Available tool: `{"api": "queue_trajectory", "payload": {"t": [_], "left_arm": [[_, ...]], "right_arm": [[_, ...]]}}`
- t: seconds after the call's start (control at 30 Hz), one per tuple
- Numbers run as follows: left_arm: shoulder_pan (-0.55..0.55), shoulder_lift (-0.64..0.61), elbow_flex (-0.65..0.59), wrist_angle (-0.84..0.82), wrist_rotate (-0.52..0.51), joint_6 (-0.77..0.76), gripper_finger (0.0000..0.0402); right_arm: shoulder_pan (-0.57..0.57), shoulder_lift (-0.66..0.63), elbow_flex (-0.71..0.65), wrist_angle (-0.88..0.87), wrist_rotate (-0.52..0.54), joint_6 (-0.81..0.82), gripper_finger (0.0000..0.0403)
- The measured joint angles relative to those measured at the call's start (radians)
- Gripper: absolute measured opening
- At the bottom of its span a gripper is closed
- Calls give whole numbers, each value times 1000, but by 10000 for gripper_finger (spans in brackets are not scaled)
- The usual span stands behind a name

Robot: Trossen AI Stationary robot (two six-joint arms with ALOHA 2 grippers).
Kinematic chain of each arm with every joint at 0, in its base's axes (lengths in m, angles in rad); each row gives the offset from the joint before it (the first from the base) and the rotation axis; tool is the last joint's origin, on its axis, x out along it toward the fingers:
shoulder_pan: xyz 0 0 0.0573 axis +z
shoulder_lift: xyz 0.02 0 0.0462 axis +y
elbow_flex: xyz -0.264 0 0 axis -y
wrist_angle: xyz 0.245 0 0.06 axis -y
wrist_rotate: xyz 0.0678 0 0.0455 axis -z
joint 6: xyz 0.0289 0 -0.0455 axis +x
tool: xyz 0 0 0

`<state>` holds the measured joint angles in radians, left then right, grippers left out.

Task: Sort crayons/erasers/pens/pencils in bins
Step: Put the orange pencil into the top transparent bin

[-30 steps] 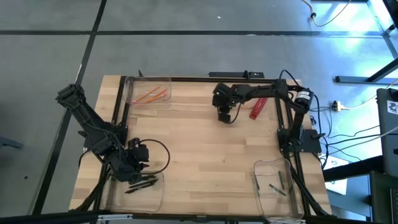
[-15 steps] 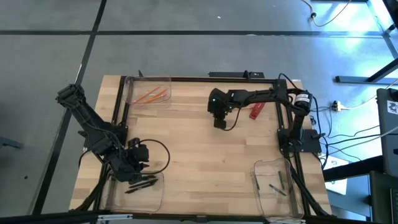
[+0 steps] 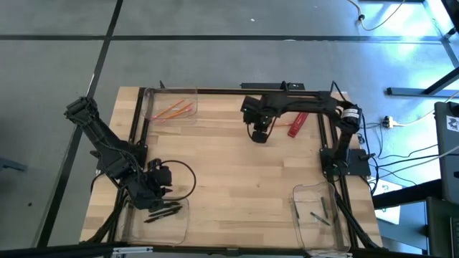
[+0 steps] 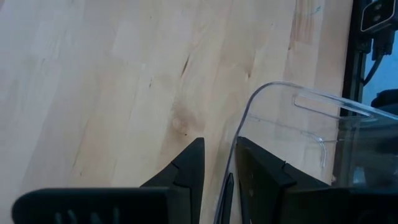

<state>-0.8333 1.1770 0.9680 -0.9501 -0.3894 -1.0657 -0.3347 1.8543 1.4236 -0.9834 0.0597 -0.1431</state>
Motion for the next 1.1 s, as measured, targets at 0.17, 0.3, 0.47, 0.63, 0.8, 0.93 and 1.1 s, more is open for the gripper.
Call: {"api": "queue_trajectory", "payload": {"t": [0.17, 0.3, 0.47, 0.63, 0.8, 0.93, 1.1], "left_arm": [[0, 0, 0, 0, -20, -1, 85], [0, 0, 0, 0, -47, 2, 85], [0, 0, 0, 0, -73, 3, 85], [0, 0, 0, 0, -73, 3, 85], [0, 0, 0, 0, -82, 3, 85], [0, 0, 0, 0, -125, 3, 85], [0, 0, 0, 0, -218, 29, 85]], "right_arm": [[0, -80, -21, -104, 22, 59, 54], [1, -181, -84, -122, 98, 122, 54], [4, -280, -193, -93, 97, 199, 55], [12, -331, -289, -38, 97, 218, 55], [11, -324, -296, 11, 97, 265, 55], [11, -324, -294, 54, 97, 260, 55], [11, -318, -294, 121, 97, 238, 55]]}}
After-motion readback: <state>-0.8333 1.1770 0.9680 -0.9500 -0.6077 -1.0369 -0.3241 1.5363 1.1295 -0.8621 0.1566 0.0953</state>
